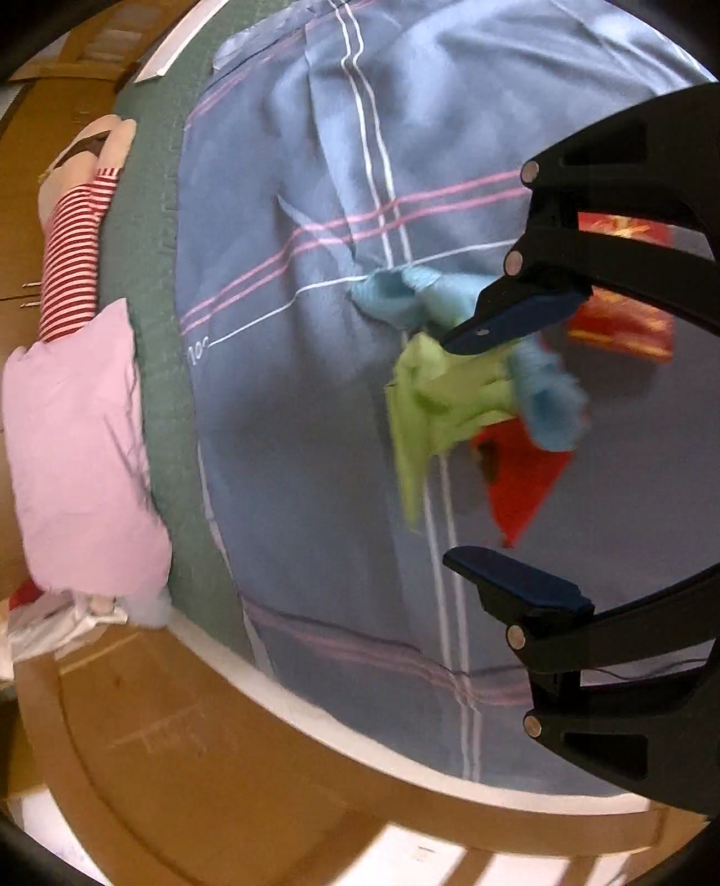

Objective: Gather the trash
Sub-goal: 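Grasp the green cloth with the right tool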

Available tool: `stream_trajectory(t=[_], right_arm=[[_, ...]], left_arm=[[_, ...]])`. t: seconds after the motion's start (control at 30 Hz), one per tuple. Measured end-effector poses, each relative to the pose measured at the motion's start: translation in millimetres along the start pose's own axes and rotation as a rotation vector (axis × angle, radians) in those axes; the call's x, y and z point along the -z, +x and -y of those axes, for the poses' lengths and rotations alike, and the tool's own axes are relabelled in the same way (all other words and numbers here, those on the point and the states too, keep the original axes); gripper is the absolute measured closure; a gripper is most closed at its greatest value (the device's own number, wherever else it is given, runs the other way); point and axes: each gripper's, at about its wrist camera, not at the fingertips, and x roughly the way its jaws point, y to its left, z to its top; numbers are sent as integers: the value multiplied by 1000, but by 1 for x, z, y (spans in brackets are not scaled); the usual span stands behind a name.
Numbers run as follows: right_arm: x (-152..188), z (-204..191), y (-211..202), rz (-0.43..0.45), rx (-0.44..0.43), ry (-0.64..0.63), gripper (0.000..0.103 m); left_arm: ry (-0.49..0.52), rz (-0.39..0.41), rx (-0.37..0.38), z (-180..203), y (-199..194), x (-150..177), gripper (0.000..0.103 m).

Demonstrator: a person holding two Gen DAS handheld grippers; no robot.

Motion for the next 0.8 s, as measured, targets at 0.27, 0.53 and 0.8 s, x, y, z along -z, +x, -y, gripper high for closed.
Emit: stream_trajectory(t=[0.27, 0.53, 0.8], right_arm=[[-7, 19, 30, -106, 37, 109, 87], [1, 35, -40, 11, -23, 100, 88], [58, 87, -118, 91, -88, 170, 87]], left_arm=[[-47, -26, 14, -8, 4, 1, 15], [5, -20, 8, 8, 7, 3, 15], [76, -26, 26, 36, 16, 3, 15]])
